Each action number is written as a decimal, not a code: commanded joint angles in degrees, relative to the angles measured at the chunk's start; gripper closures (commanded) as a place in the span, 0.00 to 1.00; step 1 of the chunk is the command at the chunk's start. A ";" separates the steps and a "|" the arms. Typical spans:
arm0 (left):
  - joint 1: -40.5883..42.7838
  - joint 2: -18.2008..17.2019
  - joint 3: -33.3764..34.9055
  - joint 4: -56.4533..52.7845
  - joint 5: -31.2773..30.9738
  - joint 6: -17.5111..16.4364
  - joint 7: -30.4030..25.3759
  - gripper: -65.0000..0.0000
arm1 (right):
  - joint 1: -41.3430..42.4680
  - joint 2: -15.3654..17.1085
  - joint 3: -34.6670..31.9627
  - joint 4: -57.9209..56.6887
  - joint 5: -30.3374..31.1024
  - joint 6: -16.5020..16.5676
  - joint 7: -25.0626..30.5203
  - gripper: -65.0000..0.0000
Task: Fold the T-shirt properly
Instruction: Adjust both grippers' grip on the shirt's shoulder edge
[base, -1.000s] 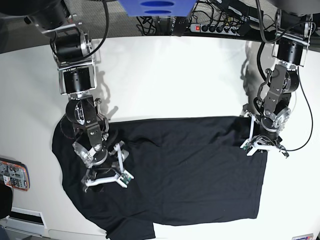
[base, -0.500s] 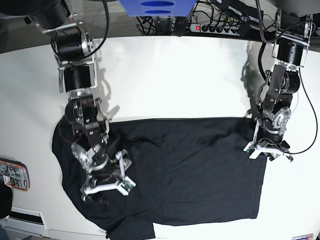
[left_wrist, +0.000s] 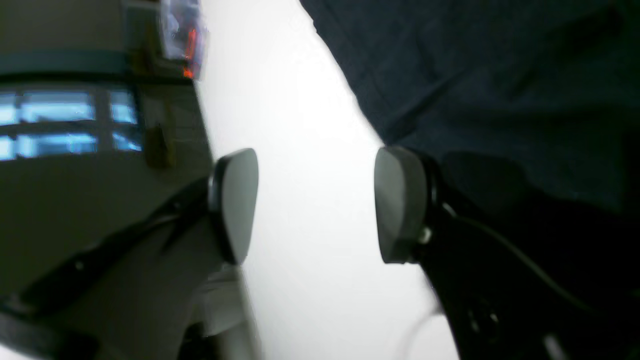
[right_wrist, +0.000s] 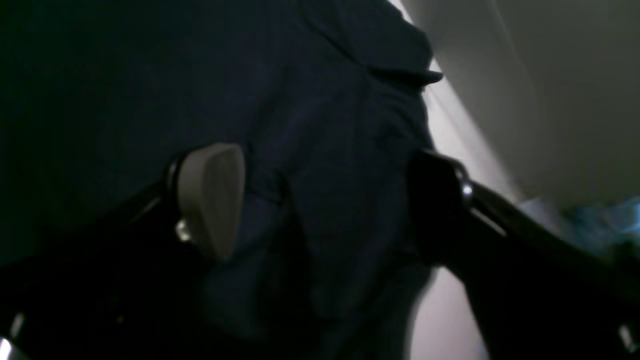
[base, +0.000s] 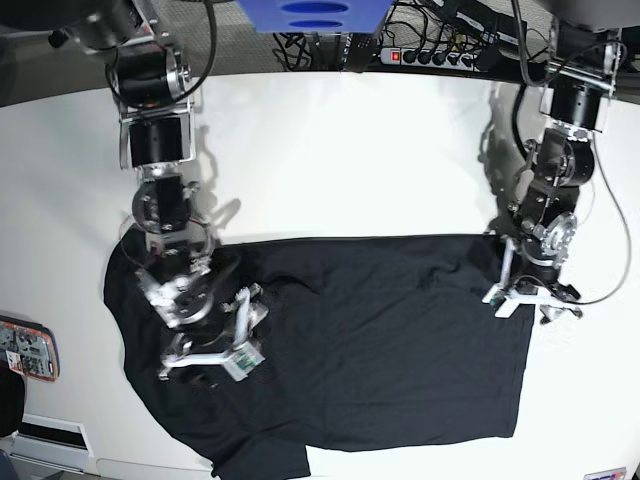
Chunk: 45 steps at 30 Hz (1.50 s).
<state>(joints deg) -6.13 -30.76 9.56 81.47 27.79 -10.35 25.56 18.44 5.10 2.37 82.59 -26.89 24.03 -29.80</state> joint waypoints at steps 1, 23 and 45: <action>-1.12 -0.58 -1.61 1.03 -1.55 0.90 -0.64 0.45 | 2.35 0.65 2.68 1.85 2.59 -1.22 1.27 0.25; 2.22 10.59 -22.62 16.51 -45.68 1.07 22.92 0.45 | 2.27 -3.92 12.27 2.56 8.48 -9.22 -10.42 0.25; 2.48 13.49 -25.08 9.56 -45.15 0.99 22.75 0.45 | -2.48 -4.44 12.18 -0.96 8.57 -13.53 -8.92 0.25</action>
<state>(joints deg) -2.68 -16.69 -15.40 90.19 -17.12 -9.23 49.32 14.59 0.47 14.52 80.82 -18.44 10.85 -40.23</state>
